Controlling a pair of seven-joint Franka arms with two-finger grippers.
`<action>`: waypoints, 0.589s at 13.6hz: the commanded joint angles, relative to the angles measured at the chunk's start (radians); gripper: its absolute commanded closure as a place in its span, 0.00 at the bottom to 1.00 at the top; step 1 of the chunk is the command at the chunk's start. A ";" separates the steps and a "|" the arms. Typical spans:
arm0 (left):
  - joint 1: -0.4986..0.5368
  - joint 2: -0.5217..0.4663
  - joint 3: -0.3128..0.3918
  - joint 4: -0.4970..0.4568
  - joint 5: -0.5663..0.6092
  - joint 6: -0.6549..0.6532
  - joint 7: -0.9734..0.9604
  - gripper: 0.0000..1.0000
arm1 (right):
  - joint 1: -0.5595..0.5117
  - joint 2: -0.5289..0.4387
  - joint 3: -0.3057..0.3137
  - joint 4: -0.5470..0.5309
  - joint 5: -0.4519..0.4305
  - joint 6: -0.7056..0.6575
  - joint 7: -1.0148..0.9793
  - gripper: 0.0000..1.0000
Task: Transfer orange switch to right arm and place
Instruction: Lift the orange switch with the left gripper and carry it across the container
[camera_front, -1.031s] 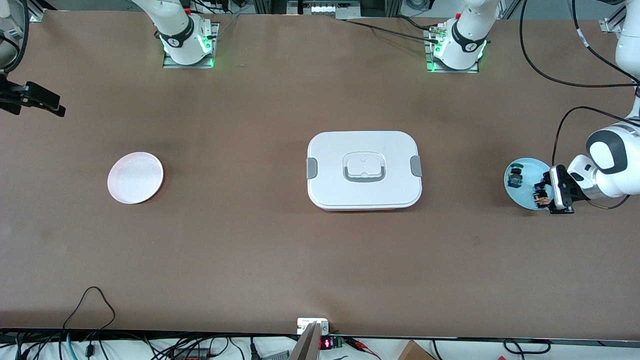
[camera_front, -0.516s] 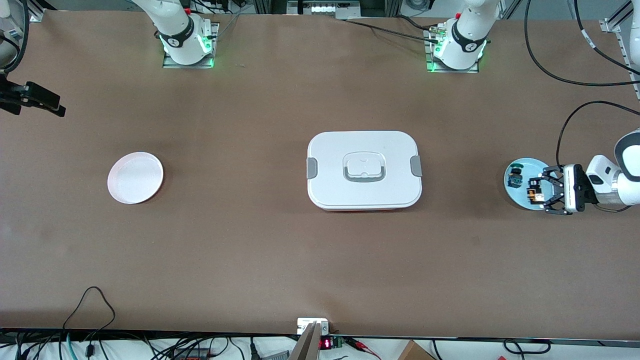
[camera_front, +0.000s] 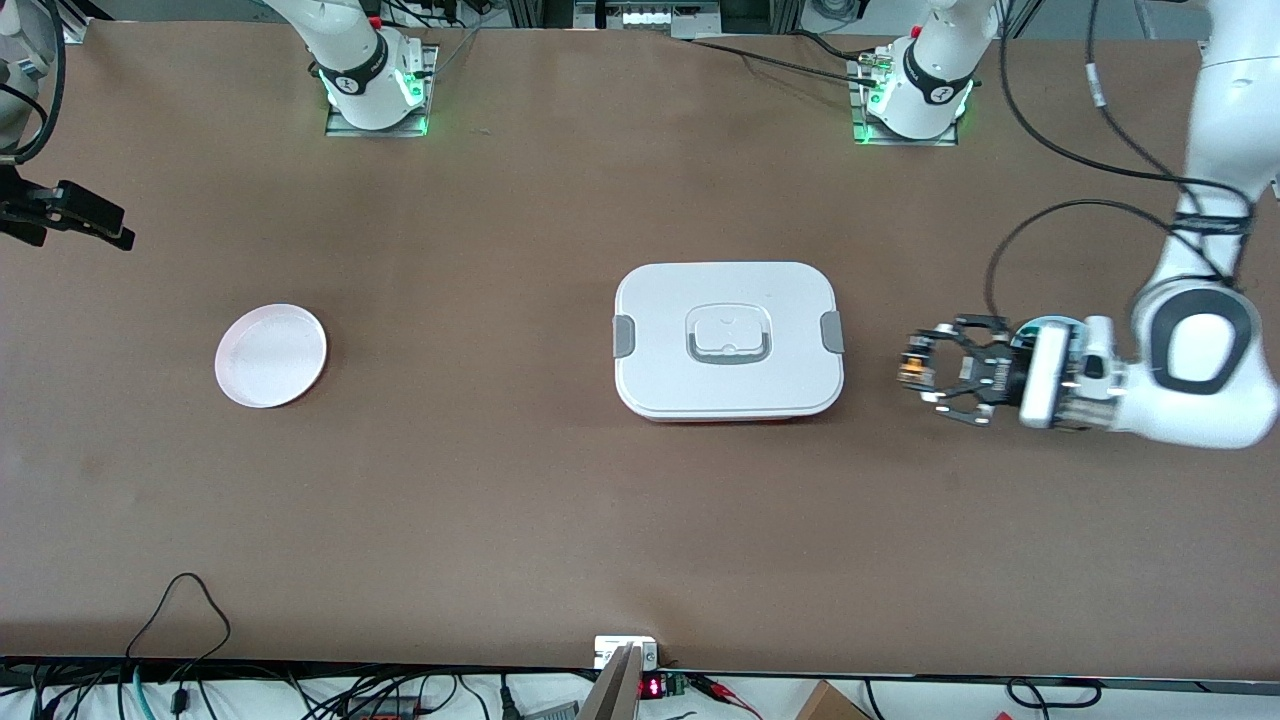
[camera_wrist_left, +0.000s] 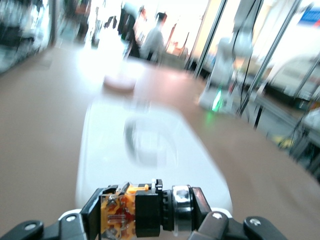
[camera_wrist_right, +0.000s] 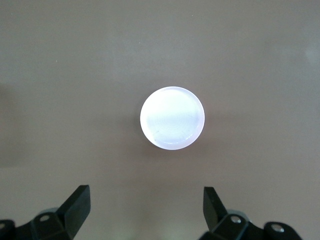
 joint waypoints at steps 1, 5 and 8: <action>-0.175 0.014 0.006 0.019 -0.288 -0.010 0.011 1.00 | 0.003 -0.054 -0.001 -0.060 0.009 0.035 0.012 0.00; -0.410 0.014 0.006 0.057 -0.580 0.143 -0.022 1.00 | 0.002 -0.042 -0.001 -0.046 0.007 0.018 -0.005 0.00; -0.560 0.012 0.006 0.147 -0.691 0.324 -0.028 1.00 | 0.005 -0.029 0.000 -0.032 0.010 0.016 -0.004 0.00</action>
